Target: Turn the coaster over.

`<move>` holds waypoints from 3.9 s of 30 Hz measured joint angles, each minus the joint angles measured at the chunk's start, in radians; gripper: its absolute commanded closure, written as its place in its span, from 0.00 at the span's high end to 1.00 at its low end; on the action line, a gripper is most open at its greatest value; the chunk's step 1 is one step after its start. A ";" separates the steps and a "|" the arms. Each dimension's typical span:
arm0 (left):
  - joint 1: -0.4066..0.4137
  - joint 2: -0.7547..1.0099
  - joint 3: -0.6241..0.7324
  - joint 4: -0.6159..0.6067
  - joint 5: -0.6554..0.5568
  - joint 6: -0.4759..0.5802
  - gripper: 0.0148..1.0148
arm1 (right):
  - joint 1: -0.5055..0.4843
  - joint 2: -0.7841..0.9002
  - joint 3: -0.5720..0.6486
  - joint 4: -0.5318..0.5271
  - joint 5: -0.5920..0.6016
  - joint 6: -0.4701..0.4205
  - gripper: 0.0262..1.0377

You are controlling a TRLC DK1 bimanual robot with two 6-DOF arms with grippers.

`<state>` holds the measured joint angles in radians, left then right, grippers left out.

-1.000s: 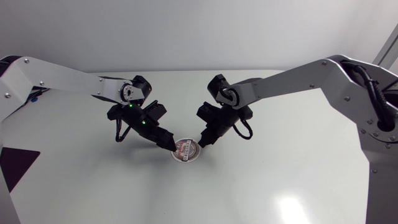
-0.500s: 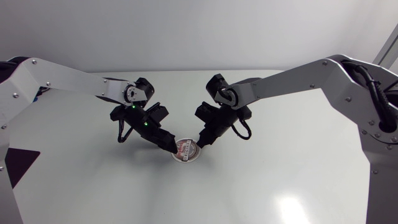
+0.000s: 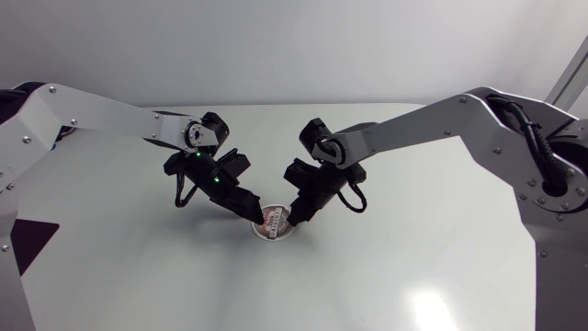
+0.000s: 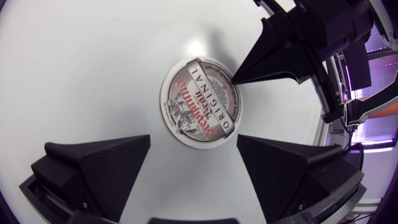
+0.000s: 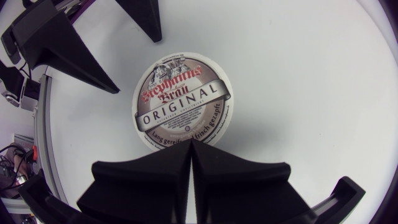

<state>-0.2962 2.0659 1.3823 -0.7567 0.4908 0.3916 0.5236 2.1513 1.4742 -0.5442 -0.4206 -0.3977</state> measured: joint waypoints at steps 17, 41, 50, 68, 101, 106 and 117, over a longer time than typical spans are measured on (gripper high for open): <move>-0.021 0.099 0.122 -0.080 0.034 -0.031 0.96 | 0.000 0.001 -0.007 -0.022 -0.049 0.000 0.02; -0.031 0.126 0.163 -0.127 0.083 -0.045 0.96 | -0.014 0.013 -0.013 -0.027 -0.091 -0.014 0.02; -0.027 0.141 0.168 -0.254 0.241 -0.040 0.89 | -0.022 0.013 -0.013 -0.029 -0.093 -0.015 0.02; -0.026 0.159 0.174 -0.277 0.277 -0.018 0.84 | -0.027 0.013 -0.020 -0.025 -0.097 -0.015 0.02; -0.017 0.171 0.190 -0.233 0.254 -0.018 0.84 | -0.048 -0.196 -0.211 -0.029 -0.093 -0.050 0.02; -0.017 0.156 0.163 -0.223 0.241 -0.018 0.87 | -0.055 -0.172 -0.235 -0.027 -0.093 -0.068 0.02; -0.011 0.092 0.103 -0.191 0.199 -0.023 0.90 | -0.008 -0.116 -0.220 -0.022 -0.102 -0.071 0.02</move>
<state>-0.3073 2.1578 1.4849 -0.9474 0.6899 0.3691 0.5156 2.0350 1.2541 -0.5659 -0.5224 -0.4690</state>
